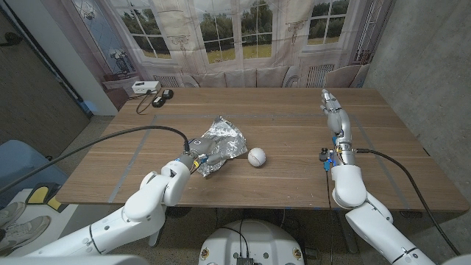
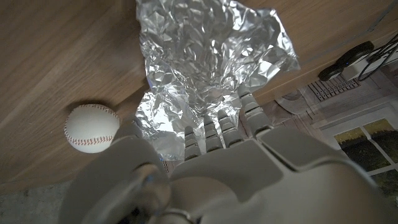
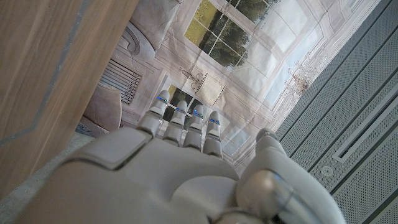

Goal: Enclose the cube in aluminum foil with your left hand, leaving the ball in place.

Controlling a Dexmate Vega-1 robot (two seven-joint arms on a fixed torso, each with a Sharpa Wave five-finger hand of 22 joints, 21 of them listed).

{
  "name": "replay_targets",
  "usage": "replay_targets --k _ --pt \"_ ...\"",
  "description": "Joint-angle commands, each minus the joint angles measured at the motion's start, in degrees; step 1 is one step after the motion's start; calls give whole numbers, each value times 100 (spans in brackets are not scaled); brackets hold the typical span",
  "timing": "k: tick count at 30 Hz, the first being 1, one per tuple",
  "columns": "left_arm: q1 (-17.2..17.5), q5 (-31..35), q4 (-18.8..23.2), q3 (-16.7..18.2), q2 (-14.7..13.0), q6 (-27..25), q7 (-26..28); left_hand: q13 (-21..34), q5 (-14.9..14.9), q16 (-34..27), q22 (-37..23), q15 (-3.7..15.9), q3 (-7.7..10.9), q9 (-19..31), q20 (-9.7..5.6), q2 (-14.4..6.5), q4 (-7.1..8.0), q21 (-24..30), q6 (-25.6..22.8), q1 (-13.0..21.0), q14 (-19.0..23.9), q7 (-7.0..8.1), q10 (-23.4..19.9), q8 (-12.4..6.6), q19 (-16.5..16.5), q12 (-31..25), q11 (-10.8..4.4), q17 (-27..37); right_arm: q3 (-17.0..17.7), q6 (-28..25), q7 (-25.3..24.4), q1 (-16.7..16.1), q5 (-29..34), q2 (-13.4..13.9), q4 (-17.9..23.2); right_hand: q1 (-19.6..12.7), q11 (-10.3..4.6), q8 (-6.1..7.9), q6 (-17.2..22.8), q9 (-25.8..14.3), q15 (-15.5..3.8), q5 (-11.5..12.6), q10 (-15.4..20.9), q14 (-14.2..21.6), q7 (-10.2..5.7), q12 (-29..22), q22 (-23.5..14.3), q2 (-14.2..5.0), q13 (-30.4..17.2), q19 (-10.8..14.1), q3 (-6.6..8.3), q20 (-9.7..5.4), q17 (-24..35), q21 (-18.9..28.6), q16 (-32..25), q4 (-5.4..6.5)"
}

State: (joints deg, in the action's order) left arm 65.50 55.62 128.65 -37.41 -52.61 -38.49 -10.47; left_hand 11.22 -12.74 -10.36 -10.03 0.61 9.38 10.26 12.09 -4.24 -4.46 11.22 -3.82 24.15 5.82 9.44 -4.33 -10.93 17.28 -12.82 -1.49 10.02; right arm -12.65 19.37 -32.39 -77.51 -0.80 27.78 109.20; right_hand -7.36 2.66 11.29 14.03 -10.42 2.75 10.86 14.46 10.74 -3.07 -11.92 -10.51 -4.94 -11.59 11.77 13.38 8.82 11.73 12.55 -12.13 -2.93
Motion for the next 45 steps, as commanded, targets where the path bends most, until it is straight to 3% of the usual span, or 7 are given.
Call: replay_targets --k 1,14,20,27,31,37,45 --pt "-282 1002 -55 -403 183 -549 -1138 20 23 32 -14 -67 -89 23 21 122 -3 -9 269 -71 -141 39 170 89 22 82 -8 9 -15 -29 4 24 23 -11 5 11 -8 -17 27 -13 14 43 33 62 1 -7 -26 -13 -14 53 -4 -27 4 6 -42 27" --pt "-533 2632 -496 -641 665 -457 -2663 36 -134 -1 -27 -257 -236 25 -2 532 -313 37 1246 320 -450 -15 718 109 106 167 34 4 -30 -83 -60 12 62 -32 19 5 -17 -10 48 -13 7 45 34 62 1 -2 -26 -17 -15 52 6 -42 3 2 -36 25" --pt "-540 3454 -835 -611 1034 -364 -3133 97 -493 -90 -61 -61 -214 54 -33 666 -508 385 1335 1222 -39 -38 756 -22 1286 45 50 27 -49 -136 -51 45 67 -28 26 3 -7 -6 63 -13 4 46 53 63 6 -8 -26 -20 -15 53 11 -38 2 1 -34 25" --pt "-381 4037 -1171 -447 1377 -262 -3034 287 -729 -336 -99 253 -38 112 -694 328 -449 638 1087 2007 888 -112 509 -125 2184 -172 186 142 -69 -224 -61 81 95 -15 47 -3 -1 -2 79 -13 4 47 57 65 22 -6 -26 -20 -15 55 17 -30 1 0 -31 21" --pt "-287 4116 -1285 -338 1489 -204 -2793 455 -700 -462 -130 436 245 165 -1341 -78 -499 837 369 2761 1373 -223 280 -361 2721 -351 227 279 -84 -246 -59 104 94 -7 43 -5 5 1 91 -13 7 47 64 70 27 -8 -26 -19 -15 55 19 -33 0 -1 -32 20" --pt "-160 3980 -1395 -169 1585 -186 -2386 727 -168 -594 -168 630 667 339 -2066 -367 -574 1095 -1161 3855 1878 -848 -253 -905 3093 -698 306 441 -83 -274 -82 98 104 9 61 -10 6 8 116 -13 1 47 71 70 37 -8 -26 -20 -15 50 24 -41 -1 -4 -29 17" --pt "98 3249 -1433 41 1513 -194 -942 1452 23 -1334 -247 1086 1272 846 -2462 -284 -631 1853 -3287 6104 3700 -1466 -1768 -1830 3436 -1734 268 1140 -76 -242 -76 98 79 26 59 -16 16 12 140 -13 -1 47 96 83 45 -14 -26 -23 -16 69 32 -58 -2 1 -31 15"
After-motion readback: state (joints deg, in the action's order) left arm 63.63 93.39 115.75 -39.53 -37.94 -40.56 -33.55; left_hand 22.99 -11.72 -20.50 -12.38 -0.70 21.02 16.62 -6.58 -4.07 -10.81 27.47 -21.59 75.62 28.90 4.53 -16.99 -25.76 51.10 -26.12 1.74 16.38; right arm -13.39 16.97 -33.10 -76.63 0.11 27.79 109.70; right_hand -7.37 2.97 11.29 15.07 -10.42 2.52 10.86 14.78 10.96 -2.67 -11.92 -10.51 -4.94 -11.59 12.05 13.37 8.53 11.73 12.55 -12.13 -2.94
